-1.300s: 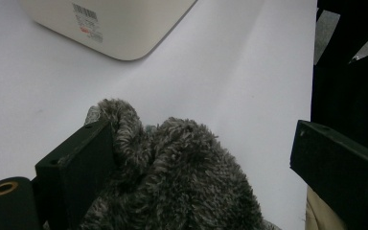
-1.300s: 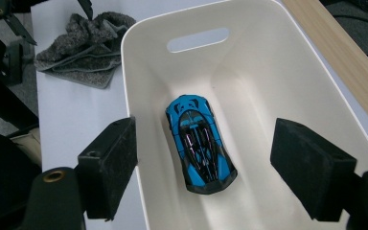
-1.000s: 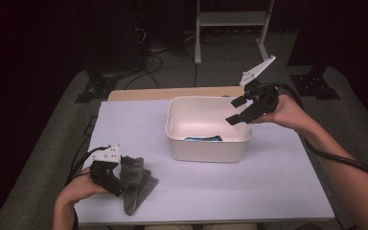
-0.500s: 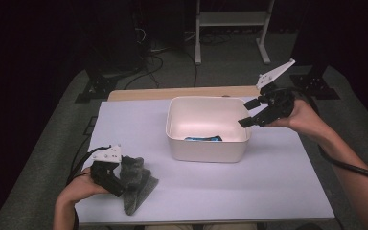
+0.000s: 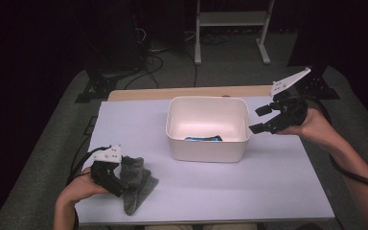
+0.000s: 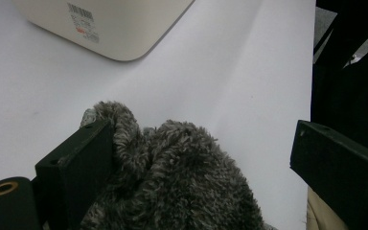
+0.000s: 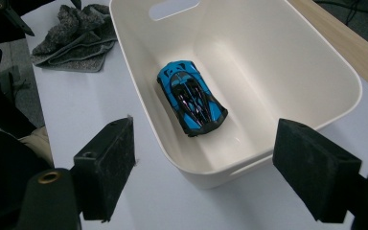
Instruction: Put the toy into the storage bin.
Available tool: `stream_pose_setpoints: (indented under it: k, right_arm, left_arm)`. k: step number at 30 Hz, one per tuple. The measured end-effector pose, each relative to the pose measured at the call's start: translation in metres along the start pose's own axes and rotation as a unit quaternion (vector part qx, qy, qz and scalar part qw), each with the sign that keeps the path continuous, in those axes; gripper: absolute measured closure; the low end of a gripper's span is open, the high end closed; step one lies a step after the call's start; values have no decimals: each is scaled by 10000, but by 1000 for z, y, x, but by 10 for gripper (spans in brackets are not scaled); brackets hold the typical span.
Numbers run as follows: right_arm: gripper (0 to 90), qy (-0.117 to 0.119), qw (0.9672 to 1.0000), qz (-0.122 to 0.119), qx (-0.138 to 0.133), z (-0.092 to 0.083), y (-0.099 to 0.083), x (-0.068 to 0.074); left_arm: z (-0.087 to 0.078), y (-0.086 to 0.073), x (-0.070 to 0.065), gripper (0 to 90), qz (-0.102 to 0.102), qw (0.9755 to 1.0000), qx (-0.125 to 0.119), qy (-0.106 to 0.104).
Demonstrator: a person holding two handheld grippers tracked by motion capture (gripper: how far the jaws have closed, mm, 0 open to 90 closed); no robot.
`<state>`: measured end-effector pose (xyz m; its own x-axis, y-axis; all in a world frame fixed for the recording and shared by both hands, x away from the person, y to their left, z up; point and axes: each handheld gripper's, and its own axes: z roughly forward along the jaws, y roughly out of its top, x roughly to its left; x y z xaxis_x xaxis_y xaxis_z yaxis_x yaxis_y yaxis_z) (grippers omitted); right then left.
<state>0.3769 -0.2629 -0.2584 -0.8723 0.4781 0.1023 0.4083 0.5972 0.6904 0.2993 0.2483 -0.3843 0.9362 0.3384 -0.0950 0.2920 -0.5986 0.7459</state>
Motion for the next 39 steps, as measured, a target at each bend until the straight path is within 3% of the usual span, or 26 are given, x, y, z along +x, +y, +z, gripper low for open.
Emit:
stream_pose_setpoints:
  k: [13, 33, 39]
  right_arm:
    - [209, 49, 9997, 202, -107, 5, -31, -3]
    - [196, 258, 9969, 718, -175, 33, -88, -8]
    - [193, 225, 9963, 818, -162, 40, -100, -8]
  left_arm:
    - [-1, 0, 0, 72, -16, 10000, -36, -14]
    - [0, -1, 1, 73, -37, 10000, -41, -24]
    - [0, -2, 1, 73, -42, 10000, -30, -20]
